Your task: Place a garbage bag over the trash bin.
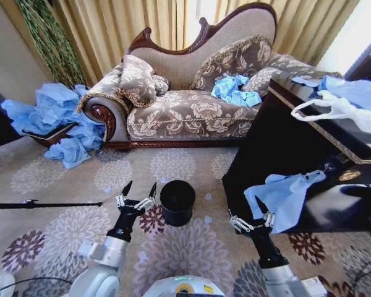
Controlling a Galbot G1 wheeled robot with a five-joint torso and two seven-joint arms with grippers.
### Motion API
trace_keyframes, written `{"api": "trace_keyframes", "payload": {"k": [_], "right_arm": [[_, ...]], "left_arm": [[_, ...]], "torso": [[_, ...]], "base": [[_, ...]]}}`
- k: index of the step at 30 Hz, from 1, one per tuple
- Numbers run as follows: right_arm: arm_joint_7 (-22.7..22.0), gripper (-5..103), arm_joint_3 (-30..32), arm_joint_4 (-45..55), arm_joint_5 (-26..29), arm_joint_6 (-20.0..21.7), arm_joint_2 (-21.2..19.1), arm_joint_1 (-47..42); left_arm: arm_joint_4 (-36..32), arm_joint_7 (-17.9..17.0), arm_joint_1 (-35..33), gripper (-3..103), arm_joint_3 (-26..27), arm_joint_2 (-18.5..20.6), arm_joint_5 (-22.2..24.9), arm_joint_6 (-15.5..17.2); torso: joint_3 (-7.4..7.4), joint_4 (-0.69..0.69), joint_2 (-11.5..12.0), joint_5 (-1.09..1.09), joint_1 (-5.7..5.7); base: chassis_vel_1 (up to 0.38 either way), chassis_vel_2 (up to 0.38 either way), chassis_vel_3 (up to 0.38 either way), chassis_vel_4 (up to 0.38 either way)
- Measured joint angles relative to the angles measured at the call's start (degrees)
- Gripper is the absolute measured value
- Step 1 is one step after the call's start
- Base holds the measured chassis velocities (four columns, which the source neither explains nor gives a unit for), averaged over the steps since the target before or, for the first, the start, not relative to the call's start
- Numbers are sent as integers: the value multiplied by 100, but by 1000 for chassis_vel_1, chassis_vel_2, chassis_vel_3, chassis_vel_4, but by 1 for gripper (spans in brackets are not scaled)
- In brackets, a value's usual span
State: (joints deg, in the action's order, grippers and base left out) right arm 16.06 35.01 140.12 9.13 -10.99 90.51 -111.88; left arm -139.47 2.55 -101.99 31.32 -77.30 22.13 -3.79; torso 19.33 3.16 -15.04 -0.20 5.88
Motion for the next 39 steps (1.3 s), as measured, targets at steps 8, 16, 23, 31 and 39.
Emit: {"api": "trace_keyframes", "payload": {"k": [8, 16, 23, 31, 39], "right_arm": [[6, 100, 8, -20, -32, -26, 4, -26], [35, 100, 44, -86, 35, -137, -65, -144], [-151, 100, 125, -344, 90, -603, -81, -185], [-103, 100, 147, -750, 25, -1221, 2, -299], [130, 100, 199, -1321, 16, -1471, 89, -311]], "left_arm": [[-13, -32, 39, 100, 8, 106, 47, 30], [85, -87, 246, 100, -6, 474, 628, 272], [817, -232, 1085, 100, -414, 1793, 1870, 501], [1667, -370, 2557, 102, -1579, 2859, 3102, 490], [2216, -640, 4527, 98, -3342, 3002, 3760, 657]], "torso": [[0, 0, 0, 0, 0], [0, -2, 0, 0, 0], [0, -1, 0, 0, 0], [1, 2, 0, 0, 0], [1, 1, 0, 2, 1]], "base": [[0, 0, 0, 0], [0, 0, 0, 0], [0, 0, 0, 0], [0, 0, 0, 0], [0, 0, 0, 0]]}}
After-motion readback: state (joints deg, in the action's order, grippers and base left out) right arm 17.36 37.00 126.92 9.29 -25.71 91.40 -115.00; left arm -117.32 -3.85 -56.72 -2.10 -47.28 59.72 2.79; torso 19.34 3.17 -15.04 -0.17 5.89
